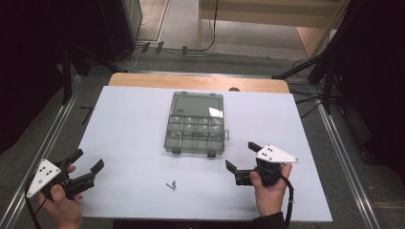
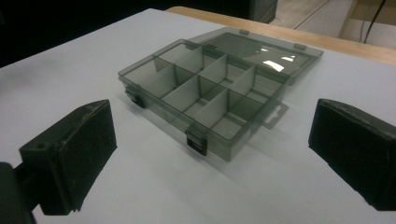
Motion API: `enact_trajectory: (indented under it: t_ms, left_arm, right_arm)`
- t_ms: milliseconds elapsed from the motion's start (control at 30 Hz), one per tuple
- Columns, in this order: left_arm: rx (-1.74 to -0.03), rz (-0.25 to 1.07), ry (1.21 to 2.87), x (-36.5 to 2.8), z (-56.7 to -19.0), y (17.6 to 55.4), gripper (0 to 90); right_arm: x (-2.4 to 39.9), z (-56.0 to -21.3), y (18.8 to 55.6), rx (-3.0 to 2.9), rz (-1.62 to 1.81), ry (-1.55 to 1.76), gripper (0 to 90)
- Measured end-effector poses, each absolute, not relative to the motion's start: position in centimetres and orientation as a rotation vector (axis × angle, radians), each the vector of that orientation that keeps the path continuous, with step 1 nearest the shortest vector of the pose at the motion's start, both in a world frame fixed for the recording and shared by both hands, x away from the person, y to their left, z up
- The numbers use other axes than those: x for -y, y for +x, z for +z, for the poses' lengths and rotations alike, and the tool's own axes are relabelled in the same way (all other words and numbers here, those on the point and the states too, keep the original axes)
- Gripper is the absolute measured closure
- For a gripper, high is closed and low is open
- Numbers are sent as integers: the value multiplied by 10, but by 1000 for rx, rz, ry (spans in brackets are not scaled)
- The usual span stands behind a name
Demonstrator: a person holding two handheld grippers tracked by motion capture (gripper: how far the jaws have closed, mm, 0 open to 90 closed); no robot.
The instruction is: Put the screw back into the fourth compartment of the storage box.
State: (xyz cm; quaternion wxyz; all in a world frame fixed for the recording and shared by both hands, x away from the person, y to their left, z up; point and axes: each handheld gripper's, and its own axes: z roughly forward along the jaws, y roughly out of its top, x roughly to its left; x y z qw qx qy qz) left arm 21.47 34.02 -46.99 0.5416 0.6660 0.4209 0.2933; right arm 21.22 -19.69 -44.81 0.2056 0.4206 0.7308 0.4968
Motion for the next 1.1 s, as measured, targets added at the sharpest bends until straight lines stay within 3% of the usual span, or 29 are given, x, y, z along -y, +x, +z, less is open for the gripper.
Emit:
enact_trajectory:
  t_ms: [567, 867, 1100]
  left_arm:
    - [-993, 686, 1587, -340, -470, 215, 163]
    - [-989, 681, 1587, -339, -470, 216, 164]
    - [-989, 682, 1574, -341, -469, 215, 163]
  right_arm:
    - [143, -443, 222, -2144, 1402, 1080, 138]
    - [125, -440, 225, -2178, 1392, 1049, 154]
    - [111, -440, 226, -2197, 1387, 1043, 239]
